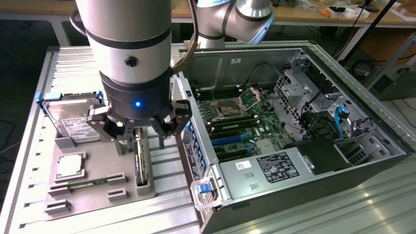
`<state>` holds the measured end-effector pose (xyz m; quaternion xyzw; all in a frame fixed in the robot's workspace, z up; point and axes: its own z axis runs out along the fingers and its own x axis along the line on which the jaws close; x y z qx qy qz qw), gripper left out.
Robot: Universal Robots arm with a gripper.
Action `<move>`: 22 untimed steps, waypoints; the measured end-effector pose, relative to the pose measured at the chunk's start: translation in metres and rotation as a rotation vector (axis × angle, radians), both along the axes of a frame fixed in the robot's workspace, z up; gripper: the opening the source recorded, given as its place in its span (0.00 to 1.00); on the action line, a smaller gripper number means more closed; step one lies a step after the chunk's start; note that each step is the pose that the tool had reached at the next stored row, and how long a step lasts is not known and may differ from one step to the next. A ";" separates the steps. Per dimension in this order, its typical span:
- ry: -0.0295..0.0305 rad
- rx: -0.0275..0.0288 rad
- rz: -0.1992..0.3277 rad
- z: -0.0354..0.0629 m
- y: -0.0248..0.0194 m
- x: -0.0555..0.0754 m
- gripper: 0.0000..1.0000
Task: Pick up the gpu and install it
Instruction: 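Pick up the gpu and move the gpu toward the slot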
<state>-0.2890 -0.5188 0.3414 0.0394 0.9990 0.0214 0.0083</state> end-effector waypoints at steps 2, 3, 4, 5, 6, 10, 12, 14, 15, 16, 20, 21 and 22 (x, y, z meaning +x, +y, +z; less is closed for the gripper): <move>0.0000 0.0000 0.000 -0.0011 0.0000 0.000 0.54; 0.0000 0.0000 0.000 -0.0016 0.0000 0.000 0.54; 0.0001 0.0000 0.000 -0.0022 0.0000 0.000 0.54; 0.0000 0.0000 0.000 -0.0029 0.0000 0.000 0.54; 0.0000 0.0000 0.000 -0.0034 0.0000 0.000 0.54; 0.0000 0.0000 0.000 -0.0064 0.0000 0.000 0.54; 0.0001 -0.0001 0.000 -0.0079 0.0000 0.000 0.54; 0.0000 0.0000 0.000 -0.0092 0.0000 0.000 0.54; 0.0000 0.0000 0.000 -0.0096 0.0000 0.000 0.54; 0.0000 0.0000 0.000 -0.0101 0.0000 0.000 0.54; 0.0000 0.0000 0.000 -0.0126 0.0000 0.000 0.54; 0.0000 0.0000 0.000 -0.0133 0.0000 0.000 0.54; 0.0000 0.0000 0.000 -0.0139 0.0000 0.000 0.54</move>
